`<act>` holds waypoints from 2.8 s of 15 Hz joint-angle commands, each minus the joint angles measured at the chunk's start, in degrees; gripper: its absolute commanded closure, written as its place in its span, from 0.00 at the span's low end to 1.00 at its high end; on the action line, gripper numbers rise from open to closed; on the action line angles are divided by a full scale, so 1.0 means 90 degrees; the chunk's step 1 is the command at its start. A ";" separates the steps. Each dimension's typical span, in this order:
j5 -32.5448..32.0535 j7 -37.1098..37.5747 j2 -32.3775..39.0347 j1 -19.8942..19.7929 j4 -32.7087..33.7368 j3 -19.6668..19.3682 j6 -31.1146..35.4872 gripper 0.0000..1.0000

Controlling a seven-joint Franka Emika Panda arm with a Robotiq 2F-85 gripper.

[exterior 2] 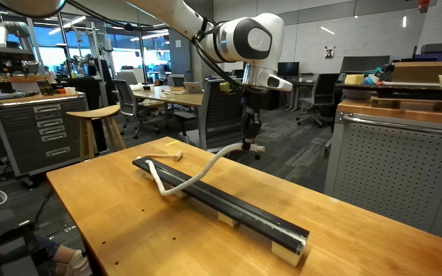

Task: Put the rope in the groove on the object

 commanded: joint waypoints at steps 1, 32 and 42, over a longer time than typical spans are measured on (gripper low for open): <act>0.0440 0.0486 -0.1025 -0.0185 -0.1504 -0.0206 0.0608 0.97; 0.1373 0.2278 -0.3563 -0.0368 -0.6334 -0.0974 0.4125 0.97; 0.0937 0.2169 -0.3641 -0.0295 -0.6324 -0.0935 0.4244 0.90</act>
